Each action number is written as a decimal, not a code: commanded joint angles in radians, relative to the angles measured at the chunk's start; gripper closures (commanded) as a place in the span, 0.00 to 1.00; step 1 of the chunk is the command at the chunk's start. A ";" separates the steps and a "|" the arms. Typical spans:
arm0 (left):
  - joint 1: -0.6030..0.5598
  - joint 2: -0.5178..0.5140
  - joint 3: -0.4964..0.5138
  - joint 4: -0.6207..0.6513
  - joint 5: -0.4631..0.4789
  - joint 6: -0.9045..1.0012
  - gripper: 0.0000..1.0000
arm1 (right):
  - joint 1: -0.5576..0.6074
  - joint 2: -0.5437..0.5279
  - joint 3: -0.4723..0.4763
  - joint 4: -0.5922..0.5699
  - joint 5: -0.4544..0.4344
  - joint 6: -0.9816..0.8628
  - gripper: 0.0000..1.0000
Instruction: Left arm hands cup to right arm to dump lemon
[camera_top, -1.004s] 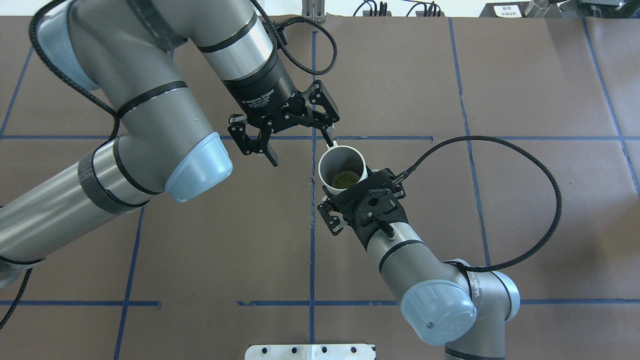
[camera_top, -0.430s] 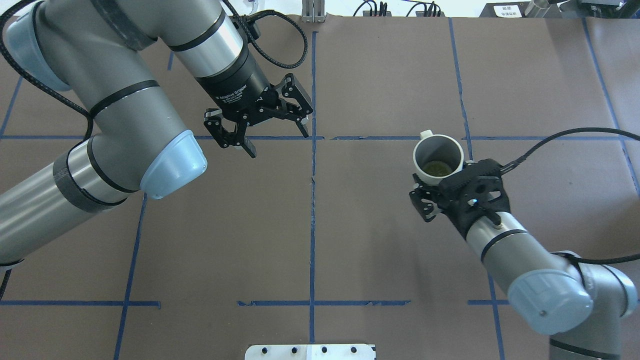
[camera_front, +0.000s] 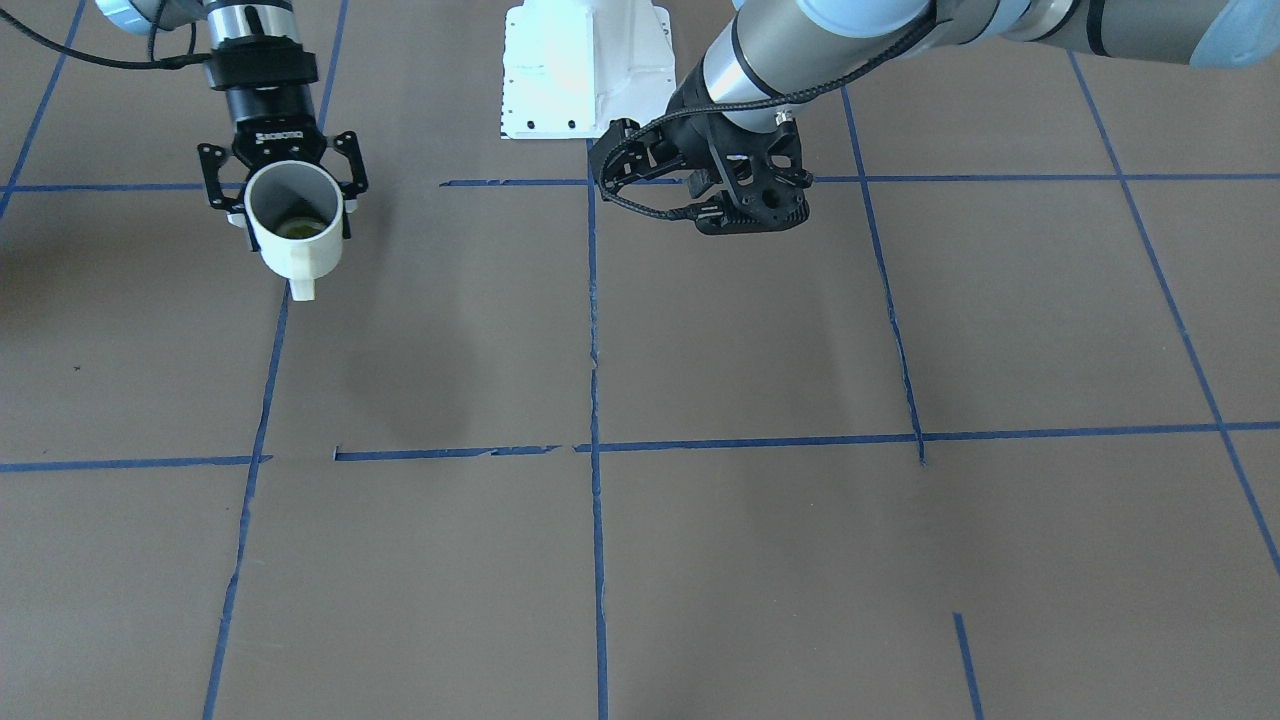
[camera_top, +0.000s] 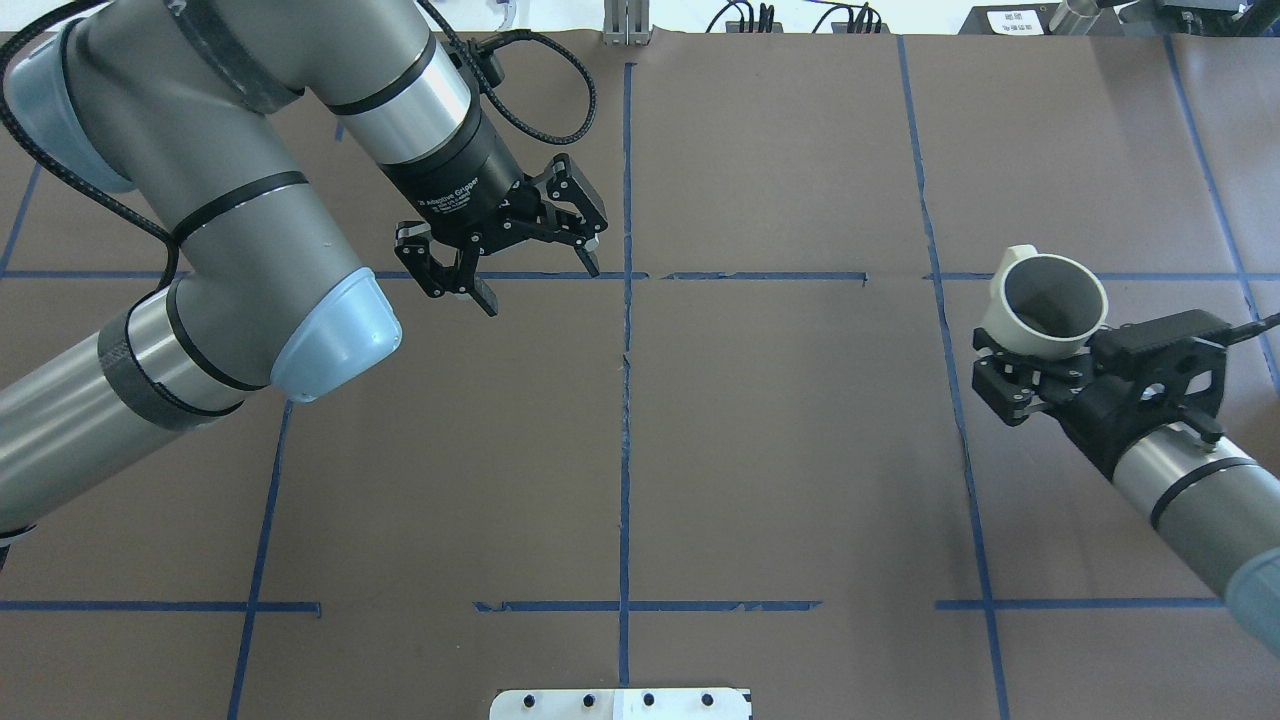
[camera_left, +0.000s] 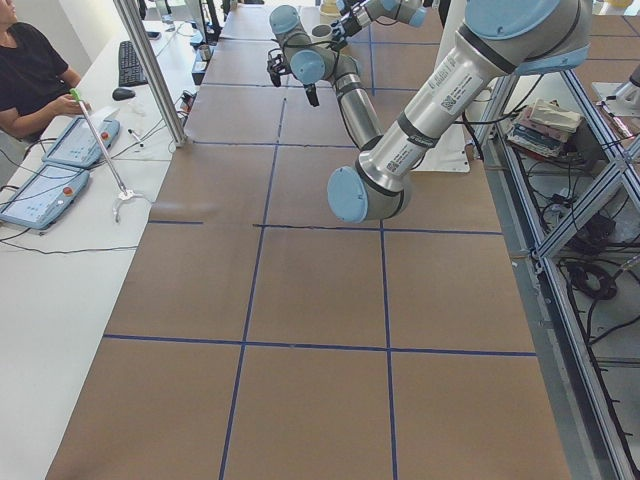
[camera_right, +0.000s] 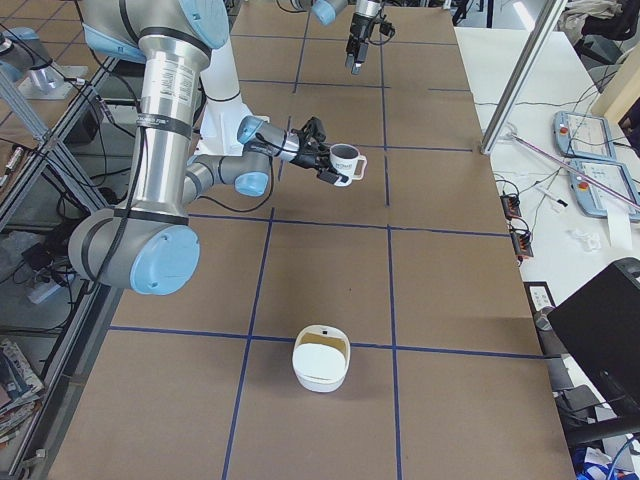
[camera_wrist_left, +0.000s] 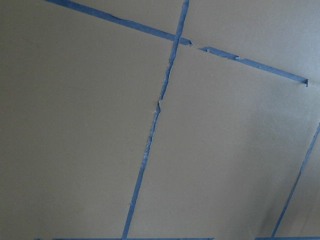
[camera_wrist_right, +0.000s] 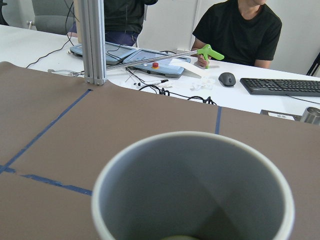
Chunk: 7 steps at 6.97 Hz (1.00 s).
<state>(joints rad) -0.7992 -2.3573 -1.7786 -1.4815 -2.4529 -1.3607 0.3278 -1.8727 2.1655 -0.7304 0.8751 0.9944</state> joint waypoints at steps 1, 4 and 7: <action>0.000 0.003 -0.002 0.000 0.012 -0.003 0.00 | 0.135 -0.101 -0.007 0.049 0.116 0.050 0.99; 0.000 0.004 -0.012 0.000 0.023 -0.005 0.00 | 0.433 -0.146 -0.168 0.348 0.446 0.185 0.98; 0.000 0.004 -0.012 0.000 0.044 -0.005 0.00 | 0.743 -0.169 -0.544 0.842 0.773 0.427 0.97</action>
<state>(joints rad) -0.7992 -2.3536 -1.7901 -1.4818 -2.4159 -1.3646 0.9240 -2.0428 1.8055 -0.0986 1.4965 1.3484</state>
